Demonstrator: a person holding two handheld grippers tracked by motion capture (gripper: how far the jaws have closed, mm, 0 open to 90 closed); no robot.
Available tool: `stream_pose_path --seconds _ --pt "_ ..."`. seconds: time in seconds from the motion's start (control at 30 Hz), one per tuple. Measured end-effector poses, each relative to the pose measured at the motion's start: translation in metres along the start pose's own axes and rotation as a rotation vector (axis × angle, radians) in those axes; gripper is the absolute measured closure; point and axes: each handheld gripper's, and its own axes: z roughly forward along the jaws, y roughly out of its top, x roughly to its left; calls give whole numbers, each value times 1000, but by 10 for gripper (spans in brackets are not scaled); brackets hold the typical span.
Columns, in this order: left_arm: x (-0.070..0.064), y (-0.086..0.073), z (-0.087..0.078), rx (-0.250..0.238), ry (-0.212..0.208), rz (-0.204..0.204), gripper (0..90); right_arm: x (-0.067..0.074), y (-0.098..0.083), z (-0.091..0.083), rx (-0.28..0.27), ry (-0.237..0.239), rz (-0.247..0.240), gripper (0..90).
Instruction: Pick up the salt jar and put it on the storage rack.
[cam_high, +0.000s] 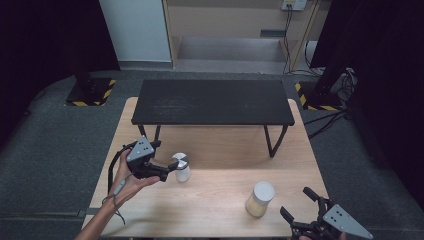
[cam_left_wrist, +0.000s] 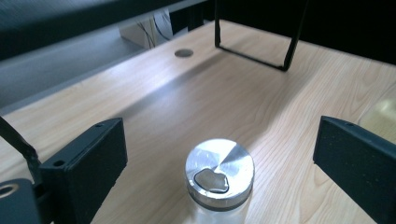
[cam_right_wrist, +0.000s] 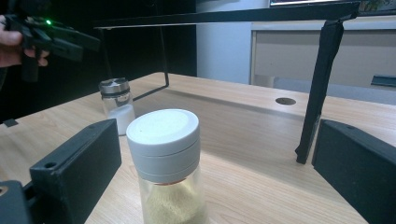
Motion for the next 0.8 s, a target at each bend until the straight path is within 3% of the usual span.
stream_pose_path --seconds 0.17,0.27,0.5,0.67,0.8 --pt "-1 -8 18 32 -1 19 39 0 0 -1 -4 -1 2 16" --pt "0 -12 27 45 -7 2 44 -1 -1 -1 -3 -4 8 16" --pt "-3 -15 46 102 -7 34 67 -1 -1 -1 -4 -7 12 18" --pt "1 -22 55 99 -12 17 141 -1 -1 -1 -4 -5 12 20" --pt "5 -26 60 102 -40 18 242 -1 -1 -1 -6 -8 12 20"
